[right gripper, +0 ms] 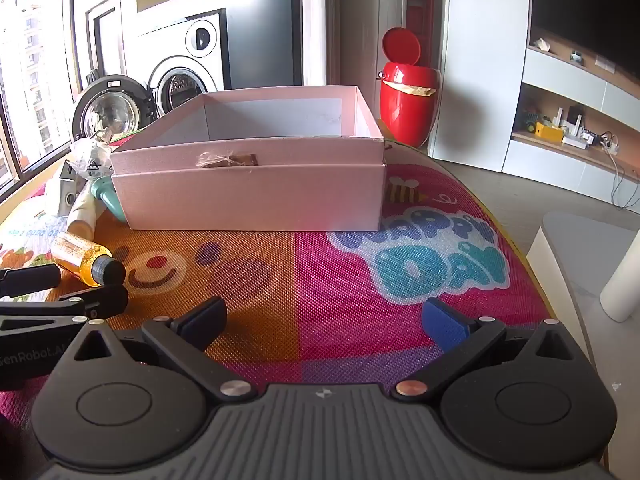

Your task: Organize rigid objects

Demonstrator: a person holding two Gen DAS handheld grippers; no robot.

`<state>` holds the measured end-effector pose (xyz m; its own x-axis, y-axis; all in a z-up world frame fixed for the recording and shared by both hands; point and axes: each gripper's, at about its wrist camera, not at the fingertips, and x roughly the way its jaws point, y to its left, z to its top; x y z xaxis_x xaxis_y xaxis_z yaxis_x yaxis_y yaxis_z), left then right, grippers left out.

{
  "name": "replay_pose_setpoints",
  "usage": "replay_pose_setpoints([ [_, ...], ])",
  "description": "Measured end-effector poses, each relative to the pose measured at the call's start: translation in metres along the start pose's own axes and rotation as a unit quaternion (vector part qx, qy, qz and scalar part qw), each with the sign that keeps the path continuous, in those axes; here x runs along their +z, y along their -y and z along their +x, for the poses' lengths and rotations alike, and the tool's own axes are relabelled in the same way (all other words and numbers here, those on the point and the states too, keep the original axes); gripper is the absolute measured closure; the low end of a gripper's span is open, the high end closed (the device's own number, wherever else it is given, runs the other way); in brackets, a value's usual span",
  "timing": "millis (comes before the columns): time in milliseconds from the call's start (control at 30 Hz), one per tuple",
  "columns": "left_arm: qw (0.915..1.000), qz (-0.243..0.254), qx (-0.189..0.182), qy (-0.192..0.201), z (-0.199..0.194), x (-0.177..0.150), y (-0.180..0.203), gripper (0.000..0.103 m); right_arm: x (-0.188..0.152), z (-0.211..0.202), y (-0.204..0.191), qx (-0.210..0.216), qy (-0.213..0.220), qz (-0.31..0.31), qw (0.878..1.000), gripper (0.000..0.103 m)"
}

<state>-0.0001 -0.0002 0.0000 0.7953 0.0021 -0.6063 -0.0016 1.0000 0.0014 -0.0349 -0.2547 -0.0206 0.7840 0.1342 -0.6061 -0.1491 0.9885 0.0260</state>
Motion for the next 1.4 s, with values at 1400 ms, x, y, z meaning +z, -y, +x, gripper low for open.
replay_pose_setpoints([
  [1400, 1.0000, -0.004, -0.003, 0.000, -0.0003, -0.0001, -0.0005, 0.020, -0.0006, -0.0004, 0.0001, -0.002, 0.001, -0.002, 1.000, 0.000],
])
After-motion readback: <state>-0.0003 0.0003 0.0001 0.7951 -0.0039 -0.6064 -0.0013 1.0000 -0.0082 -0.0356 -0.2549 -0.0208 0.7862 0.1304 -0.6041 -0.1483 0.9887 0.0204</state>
